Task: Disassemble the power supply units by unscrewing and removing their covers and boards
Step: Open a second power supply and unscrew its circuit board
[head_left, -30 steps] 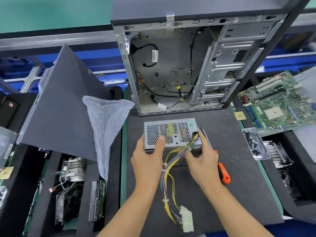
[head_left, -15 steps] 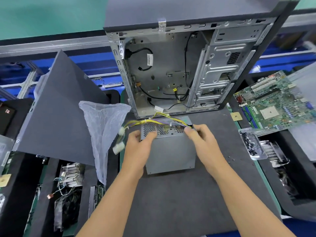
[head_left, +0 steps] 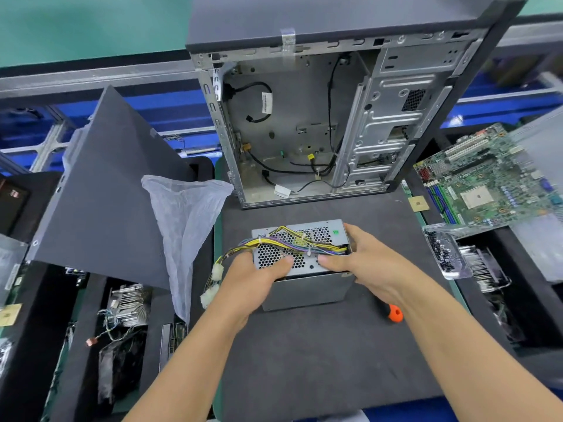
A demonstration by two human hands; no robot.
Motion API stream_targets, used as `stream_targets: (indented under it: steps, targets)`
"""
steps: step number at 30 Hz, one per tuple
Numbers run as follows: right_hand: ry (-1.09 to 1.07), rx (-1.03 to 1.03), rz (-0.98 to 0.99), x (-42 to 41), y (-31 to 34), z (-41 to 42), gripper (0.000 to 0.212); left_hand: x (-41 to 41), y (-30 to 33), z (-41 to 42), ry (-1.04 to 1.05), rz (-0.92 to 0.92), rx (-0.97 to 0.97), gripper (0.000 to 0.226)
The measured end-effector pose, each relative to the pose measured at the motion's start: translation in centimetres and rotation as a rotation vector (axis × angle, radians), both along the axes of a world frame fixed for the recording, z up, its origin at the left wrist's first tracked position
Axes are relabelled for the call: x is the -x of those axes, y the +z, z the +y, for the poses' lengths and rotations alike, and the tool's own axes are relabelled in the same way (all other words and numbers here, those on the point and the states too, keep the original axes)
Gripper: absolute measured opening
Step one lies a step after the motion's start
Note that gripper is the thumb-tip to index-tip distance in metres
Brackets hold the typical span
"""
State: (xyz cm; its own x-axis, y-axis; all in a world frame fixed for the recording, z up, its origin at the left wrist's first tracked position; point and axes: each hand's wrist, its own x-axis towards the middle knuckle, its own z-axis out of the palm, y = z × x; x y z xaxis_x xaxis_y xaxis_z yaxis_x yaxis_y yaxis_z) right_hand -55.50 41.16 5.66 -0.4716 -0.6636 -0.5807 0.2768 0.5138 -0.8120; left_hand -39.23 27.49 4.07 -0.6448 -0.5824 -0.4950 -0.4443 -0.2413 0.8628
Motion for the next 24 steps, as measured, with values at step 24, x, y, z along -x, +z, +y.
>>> stream_targets:
  steps: [24]
  targets:
    - [-0.204,-0.047,0.476,-2.4,-0.8,0.1,0.018,0.8,-1.2,2.2,0.323,-0.012,0.259,0.021]
